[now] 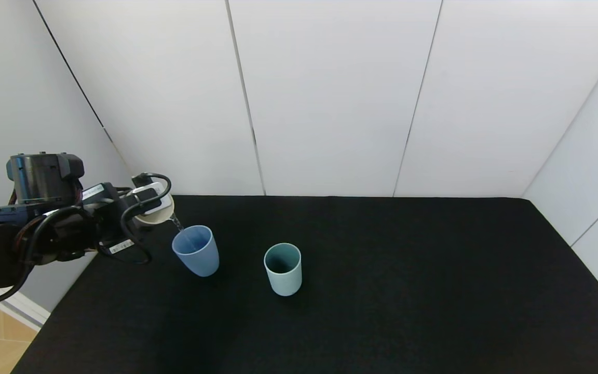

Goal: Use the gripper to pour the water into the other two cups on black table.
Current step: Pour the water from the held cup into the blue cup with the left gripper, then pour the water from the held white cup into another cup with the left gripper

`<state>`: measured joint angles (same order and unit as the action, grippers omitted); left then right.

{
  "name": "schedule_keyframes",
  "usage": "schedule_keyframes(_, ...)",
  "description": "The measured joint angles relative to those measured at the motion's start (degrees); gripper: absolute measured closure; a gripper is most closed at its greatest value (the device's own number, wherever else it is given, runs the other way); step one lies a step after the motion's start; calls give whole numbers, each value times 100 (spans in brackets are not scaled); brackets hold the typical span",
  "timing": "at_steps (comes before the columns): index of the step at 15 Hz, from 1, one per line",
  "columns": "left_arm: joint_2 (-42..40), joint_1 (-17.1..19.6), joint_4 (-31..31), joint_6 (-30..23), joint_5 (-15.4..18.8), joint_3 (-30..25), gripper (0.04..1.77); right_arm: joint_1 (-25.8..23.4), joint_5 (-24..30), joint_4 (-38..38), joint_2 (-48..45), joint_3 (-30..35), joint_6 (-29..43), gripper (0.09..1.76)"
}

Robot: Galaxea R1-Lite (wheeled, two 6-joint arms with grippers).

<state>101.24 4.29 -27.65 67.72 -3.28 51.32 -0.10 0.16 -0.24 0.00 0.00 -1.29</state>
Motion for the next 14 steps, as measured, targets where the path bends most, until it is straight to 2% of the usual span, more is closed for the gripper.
schedule_keyframes(4, -4, 22, 6, -149, 34, -56, 62, 0, 0, 0, 0, 0, 0, 14)
schedule_keyframes(10, -41, 56, 78, -1379, 113, -185, 62, 0, 0, 0, 0, 0, 0, 14)
schedule_keyframes(12, -127, 28, 111, -1574, 128, -185, 62, 0, -2, 2, 0, 0, 0, 14)
schedule_keyframes(14, -293, 4, 505, -1596, 202, -130, 62, 0, 0, 2, 0, 0, 2, 14)
